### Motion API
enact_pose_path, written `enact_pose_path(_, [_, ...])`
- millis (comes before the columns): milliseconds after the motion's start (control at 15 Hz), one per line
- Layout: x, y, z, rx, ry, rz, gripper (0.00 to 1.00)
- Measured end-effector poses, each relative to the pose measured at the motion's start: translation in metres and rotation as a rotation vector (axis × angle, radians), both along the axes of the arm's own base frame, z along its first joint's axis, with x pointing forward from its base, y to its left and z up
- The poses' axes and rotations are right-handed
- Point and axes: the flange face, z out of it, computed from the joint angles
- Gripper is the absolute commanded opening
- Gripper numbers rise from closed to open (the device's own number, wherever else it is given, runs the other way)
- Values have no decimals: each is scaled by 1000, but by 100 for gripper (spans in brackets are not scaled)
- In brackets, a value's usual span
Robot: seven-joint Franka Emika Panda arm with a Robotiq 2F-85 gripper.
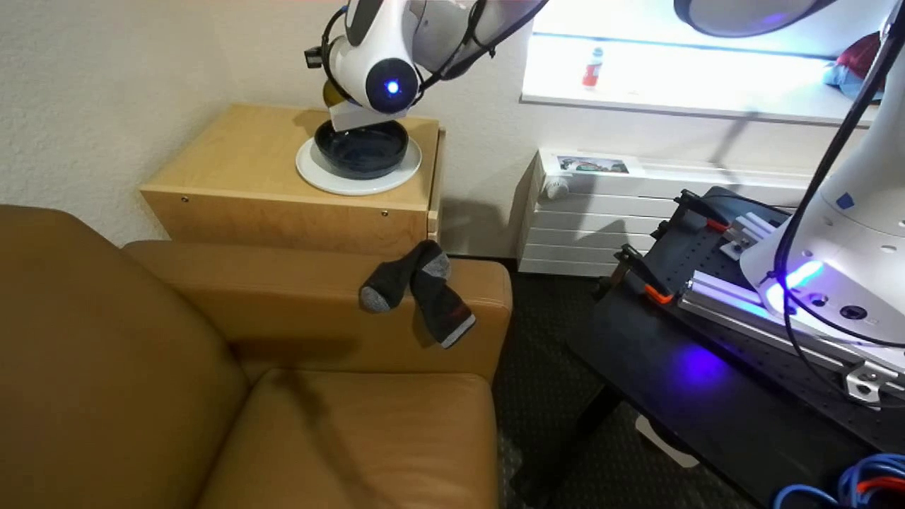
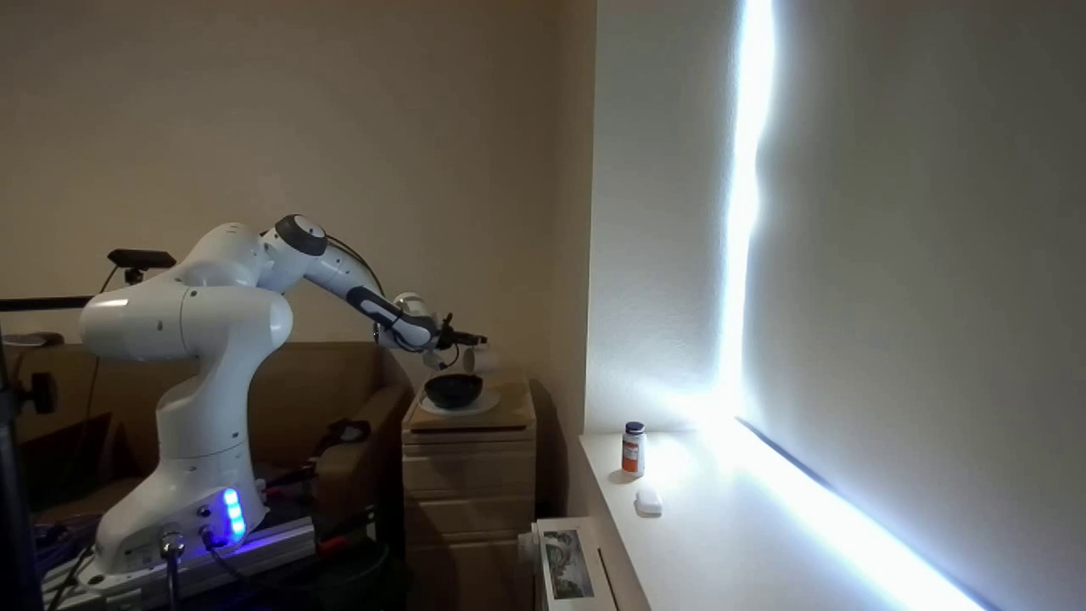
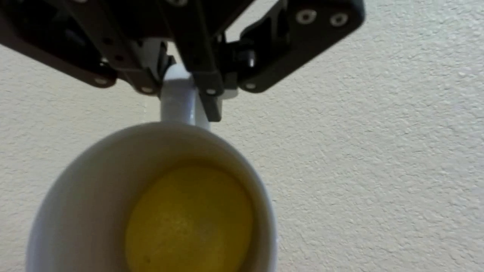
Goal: Move the airpod case from the bowl to the windowsill then put the lemon in the bowl
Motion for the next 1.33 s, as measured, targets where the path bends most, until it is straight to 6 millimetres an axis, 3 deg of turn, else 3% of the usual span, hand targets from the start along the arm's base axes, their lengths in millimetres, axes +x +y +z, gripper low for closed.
enact_pose_path(200, [-11,-7,-12,-46,-3,-22,5])
enact_pose_path(467, [-24,-1,-19,-93,-27,-27,5])
enact_pose_path(1333, [-50,3,-26,-224,-59,7,5])
